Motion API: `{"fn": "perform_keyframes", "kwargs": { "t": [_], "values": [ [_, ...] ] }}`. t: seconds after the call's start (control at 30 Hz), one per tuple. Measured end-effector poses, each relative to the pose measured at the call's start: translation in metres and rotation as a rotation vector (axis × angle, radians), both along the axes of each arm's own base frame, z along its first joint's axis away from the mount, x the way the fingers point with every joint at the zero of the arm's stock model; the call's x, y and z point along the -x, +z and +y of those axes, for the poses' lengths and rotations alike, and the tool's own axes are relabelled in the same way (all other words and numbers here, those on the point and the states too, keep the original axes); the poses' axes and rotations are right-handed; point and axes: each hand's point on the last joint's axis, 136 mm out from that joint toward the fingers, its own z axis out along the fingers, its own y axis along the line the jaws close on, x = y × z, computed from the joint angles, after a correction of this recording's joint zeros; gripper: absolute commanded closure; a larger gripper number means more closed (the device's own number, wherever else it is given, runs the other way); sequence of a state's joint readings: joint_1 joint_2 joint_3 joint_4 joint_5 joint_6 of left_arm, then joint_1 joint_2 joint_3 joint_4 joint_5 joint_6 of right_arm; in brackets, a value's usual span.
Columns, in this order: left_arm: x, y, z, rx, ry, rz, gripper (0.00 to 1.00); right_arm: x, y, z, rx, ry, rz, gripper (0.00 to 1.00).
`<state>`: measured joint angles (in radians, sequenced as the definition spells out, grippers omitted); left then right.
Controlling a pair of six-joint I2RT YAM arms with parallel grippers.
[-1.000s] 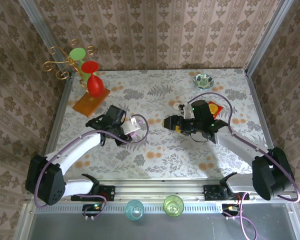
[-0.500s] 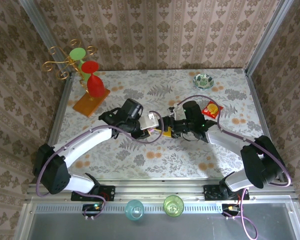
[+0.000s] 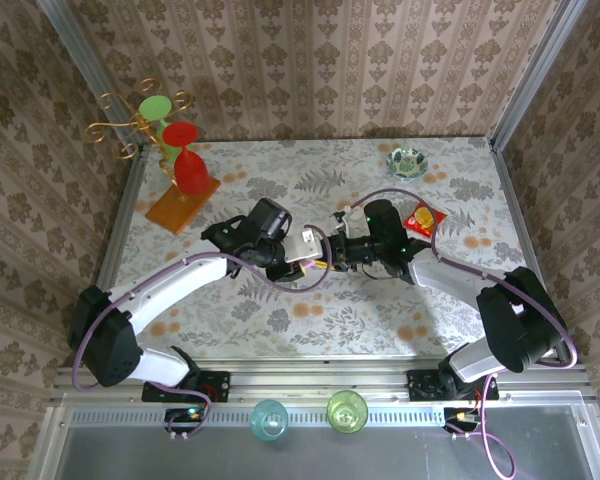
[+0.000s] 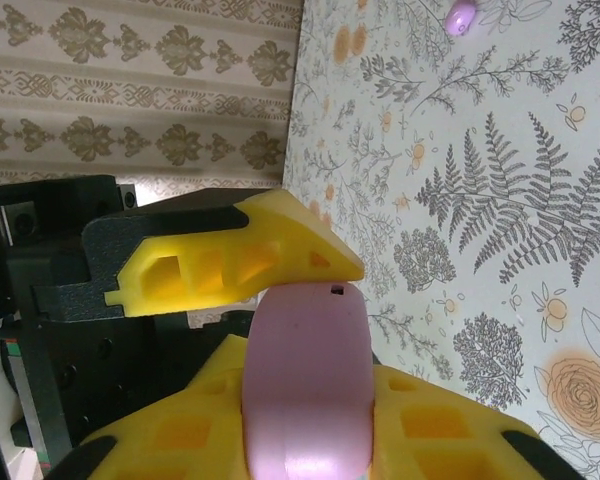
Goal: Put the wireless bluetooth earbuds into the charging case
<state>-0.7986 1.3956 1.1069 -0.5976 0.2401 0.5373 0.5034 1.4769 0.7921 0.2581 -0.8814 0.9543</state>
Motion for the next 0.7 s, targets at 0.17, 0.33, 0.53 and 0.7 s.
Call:
{"fn": "perform_keyframes", "kwargs": {
  "t": [0.17,0.33,0.53,0.7],
  "values": [
    [0.002,0.021,-0.004,0.104,0.021,-0.029,0.33,-0.005,0.011,-0.004,-0.046,-0.007,0.01,0.88],
    [0.002,0.058,-0.002,0.316,0.055,-0.069,0.21,-0.017,0.036,-0.015,-0.137,-0.048,0.011,0.92],
    [-0.008,0.088,-0.004,0.578,0.099,-0.079,0.12,-0.031,0.082,-0.027,-0.298,-0.078,0.031,0.99],
    [-0.018,0.114,-0.009,0.775,0.106,-0.107,0.12,-0.03,0.125,-0.027,-0.429,-0.056,0.038,1.0]
  ]
}}
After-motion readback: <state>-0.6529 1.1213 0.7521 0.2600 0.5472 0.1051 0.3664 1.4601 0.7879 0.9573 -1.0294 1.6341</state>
